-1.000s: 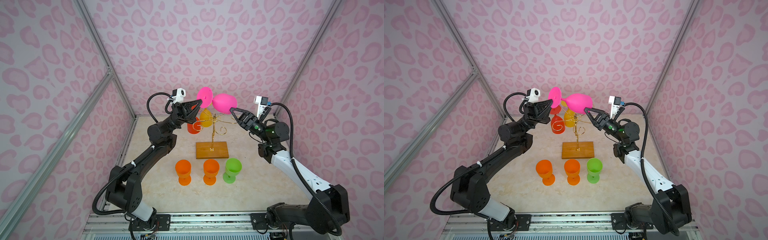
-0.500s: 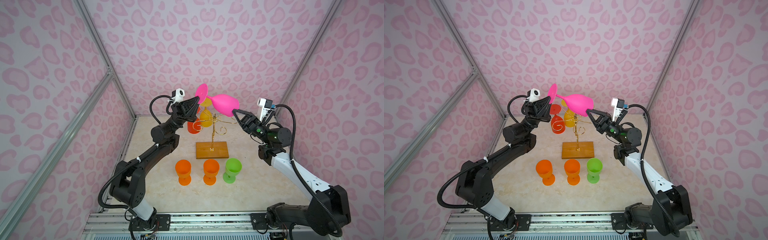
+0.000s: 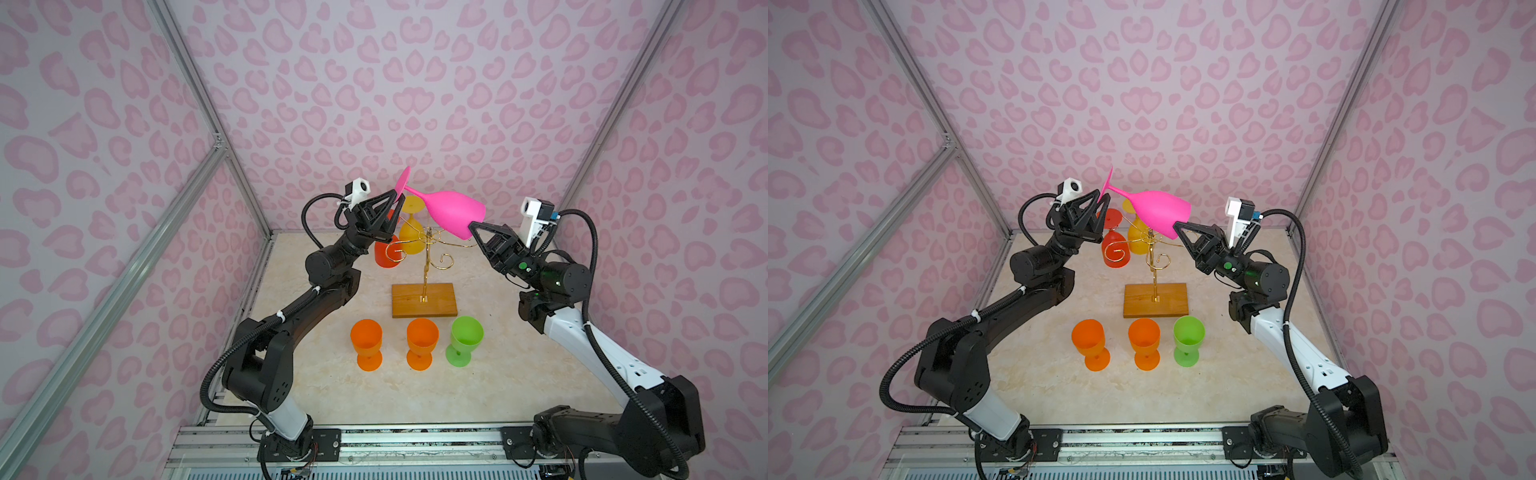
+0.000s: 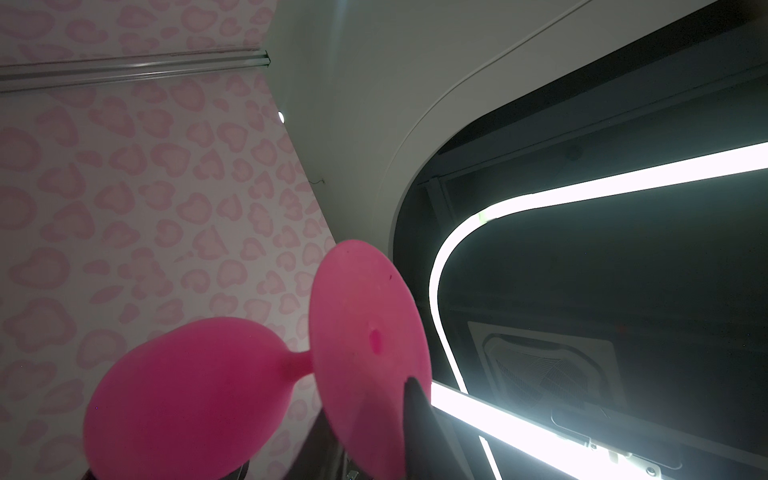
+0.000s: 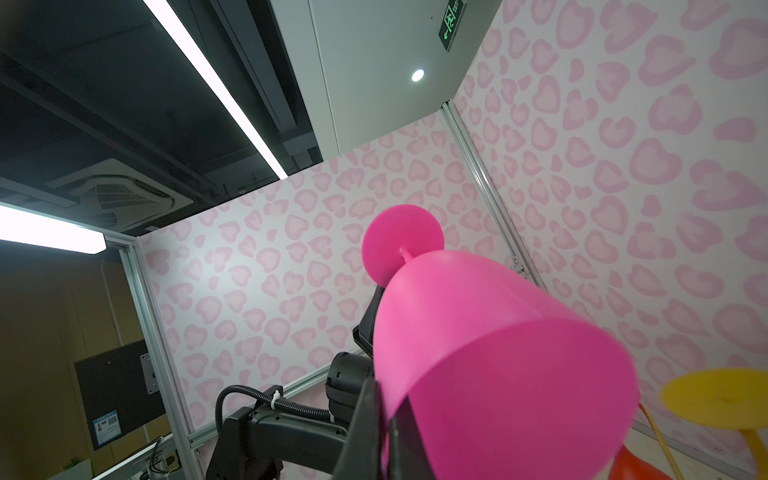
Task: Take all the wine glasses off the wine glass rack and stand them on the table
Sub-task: 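Open the left gripper and pull the pink glass away with the right gripper, then lower the pink glass with the right gripper while the left reaches the red glass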
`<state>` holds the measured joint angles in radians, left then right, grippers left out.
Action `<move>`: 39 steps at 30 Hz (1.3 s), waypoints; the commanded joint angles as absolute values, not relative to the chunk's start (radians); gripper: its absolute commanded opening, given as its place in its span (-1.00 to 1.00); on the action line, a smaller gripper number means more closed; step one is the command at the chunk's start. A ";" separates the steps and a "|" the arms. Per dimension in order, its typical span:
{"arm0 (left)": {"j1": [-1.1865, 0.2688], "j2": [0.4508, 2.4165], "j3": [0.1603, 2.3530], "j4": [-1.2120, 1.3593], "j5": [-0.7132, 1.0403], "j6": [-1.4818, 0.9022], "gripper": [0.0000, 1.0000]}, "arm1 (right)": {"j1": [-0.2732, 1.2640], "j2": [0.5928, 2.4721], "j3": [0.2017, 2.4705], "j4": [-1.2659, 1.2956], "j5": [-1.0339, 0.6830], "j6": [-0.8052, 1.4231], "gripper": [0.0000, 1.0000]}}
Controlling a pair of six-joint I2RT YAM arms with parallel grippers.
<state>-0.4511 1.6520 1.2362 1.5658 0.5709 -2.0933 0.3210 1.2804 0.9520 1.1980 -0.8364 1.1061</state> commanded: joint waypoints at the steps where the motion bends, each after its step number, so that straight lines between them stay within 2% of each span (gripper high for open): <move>1: -0.457 1.657 1.232 1.595 0.653 -2.135 -0.39 | 0.318 1.268 0.961 1.140 -0.820 1.075 -1.00; 8: -0.458 1.652 1.223 1.595 0.672 -2.114 -0.10 | 0.289 1.173 0.992 0.888 -0.775 0.931 -1.00; 16: -0.457 1.649 1.232 1.582 0.743 -2.039 0.07 | 0.247 1.030 1.144 0.217 -0.606 0.594 -1.00; 22: -0.457 1.629 1.253 1.506 0.810 -1.936 0.16 | 0.192 0.990 1.252 -0.141 -0.481 0.476 -1.00; 31: -0.456 1.457 1.259 1.020 0.883 -1.475 0.26 | 0.127 1.031 1.346 -0.520 -0.344 0.364 -1.00; 39: -0.441 1.315 1.302 0.488 0.822 -1.073 0.27 | 0.118 1.150 1.301 -0.644 -0.339 0.321 -1.00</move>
